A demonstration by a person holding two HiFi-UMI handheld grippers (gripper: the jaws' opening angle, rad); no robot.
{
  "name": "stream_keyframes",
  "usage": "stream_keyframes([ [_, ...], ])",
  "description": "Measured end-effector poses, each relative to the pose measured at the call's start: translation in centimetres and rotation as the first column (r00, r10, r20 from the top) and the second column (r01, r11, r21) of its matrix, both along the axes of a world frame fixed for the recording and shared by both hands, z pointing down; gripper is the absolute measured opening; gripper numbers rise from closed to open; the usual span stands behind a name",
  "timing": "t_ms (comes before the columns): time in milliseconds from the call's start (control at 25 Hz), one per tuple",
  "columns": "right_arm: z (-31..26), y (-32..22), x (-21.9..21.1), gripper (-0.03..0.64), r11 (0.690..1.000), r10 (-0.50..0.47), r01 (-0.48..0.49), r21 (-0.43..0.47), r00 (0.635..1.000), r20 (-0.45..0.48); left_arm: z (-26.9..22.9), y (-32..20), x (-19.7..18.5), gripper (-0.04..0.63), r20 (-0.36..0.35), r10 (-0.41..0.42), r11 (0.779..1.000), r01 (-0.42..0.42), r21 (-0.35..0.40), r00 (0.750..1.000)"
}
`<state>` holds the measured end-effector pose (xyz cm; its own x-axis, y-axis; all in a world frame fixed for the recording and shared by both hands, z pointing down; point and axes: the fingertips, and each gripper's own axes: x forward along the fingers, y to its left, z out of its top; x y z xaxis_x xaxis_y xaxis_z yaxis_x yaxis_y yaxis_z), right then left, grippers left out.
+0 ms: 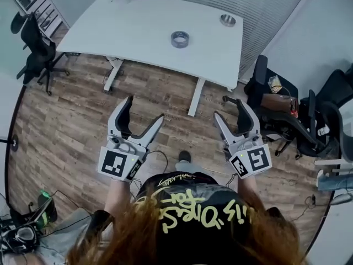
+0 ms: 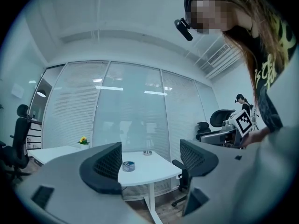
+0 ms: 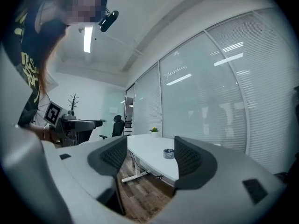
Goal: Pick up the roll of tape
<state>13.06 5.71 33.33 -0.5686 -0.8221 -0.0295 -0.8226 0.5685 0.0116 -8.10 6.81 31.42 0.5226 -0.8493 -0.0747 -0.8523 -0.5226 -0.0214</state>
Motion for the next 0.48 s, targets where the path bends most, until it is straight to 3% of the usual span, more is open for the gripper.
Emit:
stream_keyframes([
  [240, 0.5, -5.0, 0.7, 0.297, 0.997, -0.075, 0.075, -0.006, 0.997, 0.006, -0.5, -3.7, 1.0, 0.385, -0.017, -0.055, 0.998, 0.055, 0.001, 0.998],
  [480, 0.8, -6.2, -0.3, 0.298, 0.996, -0.084, 0.084, -0.020, 0.996, 0.027, -0.3, -4.8, 0.6, 0.385, 0.008, -0.040, 0.999, 0.040, 0.003, 0.999],
])
